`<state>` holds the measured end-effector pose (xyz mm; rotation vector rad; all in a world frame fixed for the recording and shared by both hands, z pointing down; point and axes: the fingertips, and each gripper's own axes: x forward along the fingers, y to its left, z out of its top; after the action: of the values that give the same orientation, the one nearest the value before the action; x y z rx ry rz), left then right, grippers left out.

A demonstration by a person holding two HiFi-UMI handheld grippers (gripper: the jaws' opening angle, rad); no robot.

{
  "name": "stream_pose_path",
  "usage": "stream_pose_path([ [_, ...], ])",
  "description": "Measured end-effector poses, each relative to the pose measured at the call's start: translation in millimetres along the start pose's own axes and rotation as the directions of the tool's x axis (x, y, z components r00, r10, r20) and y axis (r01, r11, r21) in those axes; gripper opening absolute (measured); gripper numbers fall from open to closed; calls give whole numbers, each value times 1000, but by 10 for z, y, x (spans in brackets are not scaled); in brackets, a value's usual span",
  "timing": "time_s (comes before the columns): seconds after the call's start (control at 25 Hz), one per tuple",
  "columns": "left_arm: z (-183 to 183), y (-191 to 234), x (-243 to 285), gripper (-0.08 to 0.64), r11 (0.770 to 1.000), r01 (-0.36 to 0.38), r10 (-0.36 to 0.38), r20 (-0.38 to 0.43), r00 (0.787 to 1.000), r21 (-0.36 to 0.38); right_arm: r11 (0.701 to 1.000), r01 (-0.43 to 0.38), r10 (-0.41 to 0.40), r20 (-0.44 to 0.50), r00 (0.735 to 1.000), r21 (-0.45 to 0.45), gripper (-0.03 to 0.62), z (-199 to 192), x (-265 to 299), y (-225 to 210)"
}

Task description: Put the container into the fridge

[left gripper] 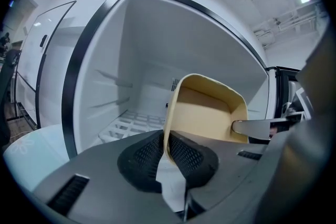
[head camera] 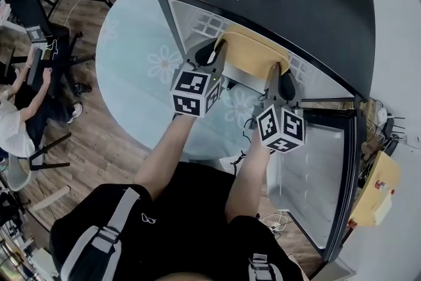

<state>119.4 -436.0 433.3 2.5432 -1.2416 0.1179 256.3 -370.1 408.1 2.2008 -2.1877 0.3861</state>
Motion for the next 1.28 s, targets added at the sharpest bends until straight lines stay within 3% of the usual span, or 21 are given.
stream_pose_path([
  [0.28,137,-18,70,31,999,13,-16,65,998,46,999,13,-13,19,1000,-33,63,112,131,-25],
  [0.64,206,4,216,96,992,39,-50,86,995,124,998,13,-12,10,1000,-60,65,139,344,-52],
  [0.72,230,-26,247,157,987,57,-70,84,994,152,998,-6,7,16,1000,-63,119,176,388,-20],
  [0.84,281,-42,255,165,982,64,-82,97,992,179,996,-9,12,26,1000,-87,128,233,438,6],
  [1.04,315,30,236,256,983,44,-64,110,992,177,995,-2,7,45,999,-104,192,298,445,7],
  [1.28,385,133,154,258,986,-22,-1,139,990,163,990,34,-29,39,999,-139,302,343,499,-71],
])
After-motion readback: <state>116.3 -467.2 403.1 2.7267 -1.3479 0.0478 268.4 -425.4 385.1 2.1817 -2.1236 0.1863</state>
